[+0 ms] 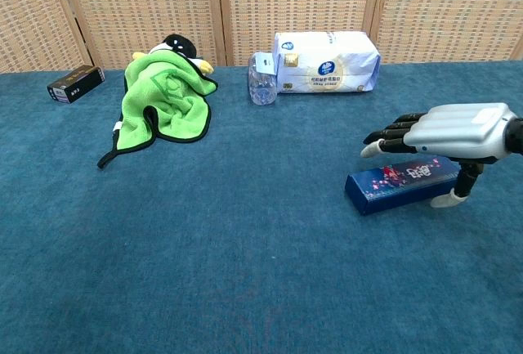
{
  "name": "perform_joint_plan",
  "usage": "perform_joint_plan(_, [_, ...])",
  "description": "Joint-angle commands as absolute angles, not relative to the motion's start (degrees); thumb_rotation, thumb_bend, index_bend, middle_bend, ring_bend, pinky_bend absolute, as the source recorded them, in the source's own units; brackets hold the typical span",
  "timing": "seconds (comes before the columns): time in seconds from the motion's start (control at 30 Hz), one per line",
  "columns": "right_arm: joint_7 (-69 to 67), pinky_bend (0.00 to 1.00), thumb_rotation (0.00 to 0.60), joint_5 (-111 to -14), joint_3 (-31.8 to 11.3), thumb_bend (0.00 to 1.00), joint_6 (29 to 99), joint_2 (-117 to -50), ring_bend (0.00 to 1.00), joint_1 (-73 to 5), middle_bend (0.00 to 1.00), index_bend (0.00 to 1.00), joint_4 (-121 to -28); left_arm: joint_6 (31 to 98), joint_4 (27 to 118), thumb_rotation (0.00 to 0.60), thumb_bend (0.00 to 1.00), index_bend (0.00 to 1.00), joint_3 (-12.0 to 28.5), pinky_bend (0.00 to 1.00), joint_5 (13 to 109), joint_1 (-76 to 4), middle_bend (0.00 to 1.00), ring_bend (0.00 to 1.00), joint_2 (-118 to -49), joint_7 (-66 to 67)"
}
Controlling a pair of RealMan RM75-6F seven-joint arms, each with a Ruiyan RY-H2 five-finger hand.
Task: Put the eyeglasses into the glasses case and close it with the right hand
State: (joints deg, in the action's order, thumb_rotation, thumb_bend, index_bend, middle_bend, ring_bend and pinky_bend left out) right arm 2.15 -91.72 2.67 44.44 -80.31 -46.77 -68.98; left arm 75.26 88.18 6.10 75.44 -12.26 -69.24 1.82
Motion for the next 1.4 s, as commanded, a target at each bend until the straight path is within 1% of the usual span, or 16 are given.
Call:
perform_joint_plan(0.03, [2.1,0.03,0.600,-91.8,2.6,0.33,44.9,-81.2,0.00,-46.7,0.03,0.00,-68.0,75.2,88.2,0.600,0.01,0.00,6.1,0.00,75.5,-12.3,0.00,0.00,-69.2,1.8])
perform_joint_plan(0.13, [0.8,0.03,0.600,-92.4,2.6,0.36,46.5,-82.6,0.00,-46.5,0.14,0.00,-66.3,75.2,88.1,0.600,0.01,0.00,6.1,0.00,75.5,-12.3,0.00,0.00,-69.2,1.7])
perform_joint_plan(0.2, [-0.1,0.03,0.600,-92.8,2.7,0.37,46.9,-83.1,0.00,-46.4,0.21,0.03,-65.6,75.1,88.1,0.600,0.01,0.00,6.1,0.00,75.5,-12.3,0.00,0.00,-69.2,1.7])
perform_joint_plan(0.27, [-0.9,0.03,0.600,-93.2,2.8,0.39,47.4,-83.7,0.00,-46.5,0.31,0.10,-64.7,75.1,88.1,0.600,0.01,0.00,6.1,0.00,75.4,-12.3,0.00,0.00,-69.2,1.6])
perform_joint_plan(0.37, [-2.1,0.03,0.600,-93.7,2.8,0.42,48.9,-84.7,0.01,-46.2,0.41,0.19,-63.3,75.1,88.1,0.600,0.01,0.00,6.1,0.00,75.4,-12.3,0.00,0.00,-69.2,1.7])
perform_joint_plan(0.47, [-3.4,0.03,0.600,-93.7,2.5,0.44,50.3,-85.8,0.04,-45.8,0.46,0.23,-62.3,75.3,88.1,0.600,0.01,0.00,6.1,0.00,75.4,-12.2,0.00,0.00,-69.2,1.7])
perform_joint_plan(0.6, [-3.9,0.03,0.600,-93.9,2.7,0.44,50.9,-86.4,0.05,-45.6,0.48,0.26,-61.3,75.2,88.0,0.600,0.01,0.00,6.1,0.00,75.3,-12.3,0.00,0.00,-69.3,1.9])
perform_joint_plan(0.7, [-4.3,0.03,0.600,-93.9,2.9,0.44,51.0,-86.6,0.05,-45.5,0.44,0.26,-61.0,75.2,88.0,0.600,0.01,0.00,6.1,0.00,75.2,-12.3,0.00,0.00,-69.4,2.0])
perform_joint_plan(0.73, [-4.7,0.03,0.600,-93.9,3.0,0.43,50.7,-86.5,0.05,-45.6,0.40,0.26,-61.1,75.2,88.0,0.600,0.01,0.00,6.1,0.00,75.2,-12.3,0.00,0.00,-69.4,2.0])
perform_joint_plan(0.83, [-5.9,0.03,0.600,-93.9,3.5,0.37,49.9,-85.6,0.04,-45.8,0.20,0.22,-62.2,75.1,88.0,0.600,0.01,0.00,6.2,0.00,75.1,-12.3,0.00,0.00,-69.4,2.0])
perform_joint_plan(0.9, [-5.9,0.03,0.600,-93.7,3.5,0.30,49.7,-84.8,0.01,-45.8,0.05,0.12,-63.3,75.2,88.0,0.600,0.01,0.00,6.2,0.00,75.2,-12.3,0.00,0.00,-69.4,2.1])
perform_joint_plan(0.93, [-5.8,0.03,0.600,-93.6,3.4,0.28,49.9,-84.5,0.00,-45.7,0.02,0.09,-63.9,75.2,88.0,0.600,0.01,0.00,6.1,0.00,75.2,-12.3,0.00,0.00,-69.4,2.1])
perform_joint_plan(0.97, [-5.7,0.03,0.600,-93.4,3.3,0.26,50.0,-84.2,0.00,-45.7,0.00,0.05,-64.5,75.2,88.1,0.600,0.01,0.00,6.1,0.00,75.2,-12.3,0.00,0.00,-69.4,2.1])
perform_joint_plan(1.07, [-5.0,0.03,0.600,-93.0,2.8,0.26,50.9,-83.0,0.00,-45.3,0.00,0.00,-66.5,75.4,88.1,0.600,0.01,0.00,6.1,0.00,75.4,-12.2,0.00,0.00,-69.4,2.0])
perform_joint_plan(1.27, [-2.4,0.03,0.600,-92.1,1.7,0.26,54.6,-78.4,0.00,-43.5,0.00,0.00,-73.2,75.7,88.4,0.600,0.01,0.00,5.8,0.00,76.0,-12.1,0.00,0.00,-69.2,1.9])
perform_joint_plan(1.4, [0.5,0.03,0.600,-90.4,1.1,0.24,59.1,-74.2,0.00,-40.3,0.00,0.00,-79.3,76.0,88.8,0.600,0.01,0.00,5.6,0.00,76.5,-12.0,0.00,0.00,-69.0,1.9])
